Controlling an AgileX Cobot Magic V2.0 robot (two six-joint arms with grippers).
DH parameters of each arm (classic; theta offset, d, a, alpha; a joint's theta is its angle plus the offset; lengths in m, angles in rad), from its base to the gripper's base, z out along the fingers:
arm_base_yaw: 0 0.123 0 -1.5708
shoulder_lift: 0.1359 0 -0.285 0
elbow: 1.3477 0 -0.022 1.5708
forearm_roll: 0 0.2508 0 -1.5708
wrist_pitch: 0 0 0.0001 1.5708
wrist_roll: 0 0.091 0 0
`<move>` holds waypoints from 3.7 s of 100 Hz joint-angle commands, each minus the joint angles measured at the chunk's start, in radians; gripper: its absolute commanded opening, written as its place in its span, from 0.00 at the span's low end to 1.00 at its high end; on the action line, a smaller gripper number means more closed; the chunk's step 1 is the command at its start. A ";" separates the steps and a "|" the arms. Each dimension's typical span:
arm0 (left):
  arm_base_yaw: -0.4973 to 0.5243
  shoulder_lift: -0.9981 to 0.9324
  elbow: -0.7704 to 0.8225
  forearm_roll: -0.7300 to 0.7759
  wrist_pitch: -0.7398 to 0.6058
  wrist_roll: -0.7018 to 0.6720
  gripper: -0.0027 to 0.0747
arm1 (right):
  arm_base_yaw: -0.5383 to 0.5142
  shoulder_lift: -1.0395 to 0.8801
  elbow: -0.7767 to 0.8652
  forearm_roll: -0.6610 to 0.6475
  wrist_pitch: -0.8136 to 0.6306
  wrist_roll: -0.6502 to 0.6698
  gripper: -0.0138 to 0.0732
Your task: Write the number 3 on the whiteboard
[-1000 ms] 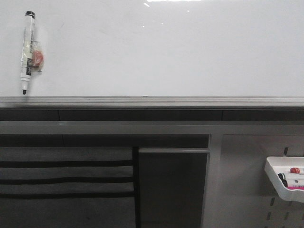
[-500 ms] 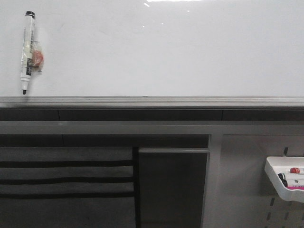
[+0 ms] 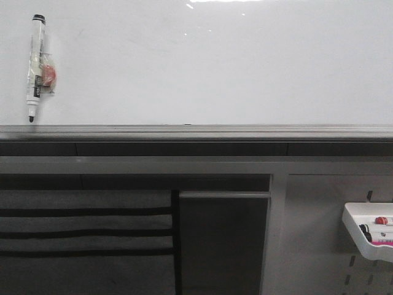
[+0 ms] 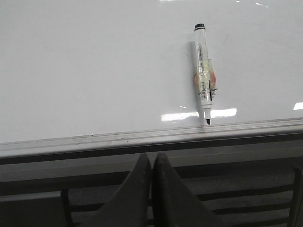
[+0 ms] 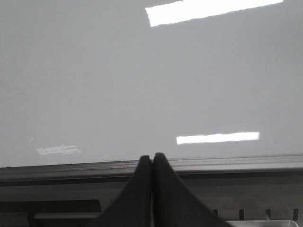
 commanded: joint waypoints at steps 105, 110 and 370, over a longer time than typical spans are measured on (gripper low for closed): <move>-0.004 0.267 -0.491 -0.097 0.136 -0.010 0.01 | -0.004 0.225 -0.422 -0.051 0.249 -0.045 0.07; -0.004 0.274 -0.488 -0.097 0.135 -0.010 0.01 | -0.004 0.225 -0.422 -0.051 0.233 -0.045 0.07; -0.146 1.312 -0.834 -0.048 0.128 0.003 0.63 | -0.004 0.225 -0.422 -0.016 0.228 -0.045 0.79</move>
